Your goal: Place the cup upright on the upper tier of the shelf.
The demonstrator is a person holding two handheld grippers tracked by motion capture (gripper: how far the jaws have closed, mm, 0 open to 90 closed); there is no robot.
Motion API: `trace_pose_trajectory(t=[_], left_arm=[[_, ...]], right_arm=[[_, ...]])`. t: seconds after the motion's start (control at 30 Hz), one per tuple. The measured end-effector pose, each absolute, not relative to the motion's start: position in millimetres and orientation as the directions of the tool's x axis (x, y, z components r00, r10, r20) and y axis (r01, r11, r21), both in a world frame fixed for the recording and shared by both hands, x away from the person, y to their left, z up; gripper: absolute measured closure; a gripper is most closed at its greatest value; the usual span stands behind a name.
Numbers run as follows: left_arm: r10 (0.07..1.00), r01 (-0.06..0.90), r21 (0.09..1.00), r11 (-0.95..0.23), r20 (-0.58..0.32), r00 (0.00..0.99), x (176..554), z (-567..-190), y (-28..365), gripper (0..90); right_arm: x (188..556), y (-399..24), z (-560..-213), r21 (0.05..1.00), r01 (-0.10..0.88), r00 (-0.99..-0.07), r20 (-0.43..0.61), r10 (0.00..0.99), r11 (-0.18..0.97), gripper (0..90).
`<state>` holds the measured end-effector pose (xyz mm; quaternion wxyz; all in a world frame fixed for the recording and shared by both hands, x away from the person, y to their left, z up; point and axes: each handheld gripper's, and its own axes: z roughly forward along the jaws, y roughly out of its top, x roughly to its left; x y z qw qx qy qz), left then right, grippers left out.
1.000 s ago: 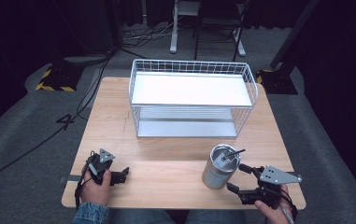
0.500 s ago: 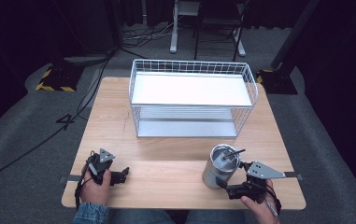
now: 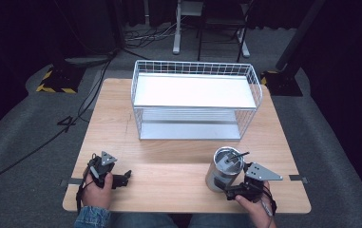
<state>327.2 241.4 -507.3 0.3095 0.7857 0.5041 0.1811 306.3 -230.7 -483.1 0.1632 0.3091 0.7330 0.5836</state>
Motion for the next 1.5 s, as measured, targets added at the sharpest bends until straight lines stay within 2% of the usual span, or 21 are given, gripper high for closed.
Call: trace_pose_trajectory(t=[0.33,0.67,1.03,1.5], left_arm=[[0.904,0.68,0.669,-0.3,-0.027,0.426,327,-507,241,0.0],[0.904,0.68,0.669,-0.3,-0.027,0.426,327,-507,241,0.0],[0.904,0.68,0.669,-0.3,-0.028,0.426,327,-507,241,0.0],[0.904,0.68,0.669,-0.3,-0.028,0.426,327,-507,241,0.0]], right_arm=[[307,-229,-487,0.965,0.242,-0.758,0.123,0.641,0.102,0.0],[303,-228,-482,0.966,0.207,-0.748,0.054,0.661,0.155,2.9],[303,-228,-477,0.966,0.189,-0.751,0.025,0.66,0.178,3.9],[310,-227,-427,0.97,0.165,-0.747,0.005,0.664,0.179,3.9]])
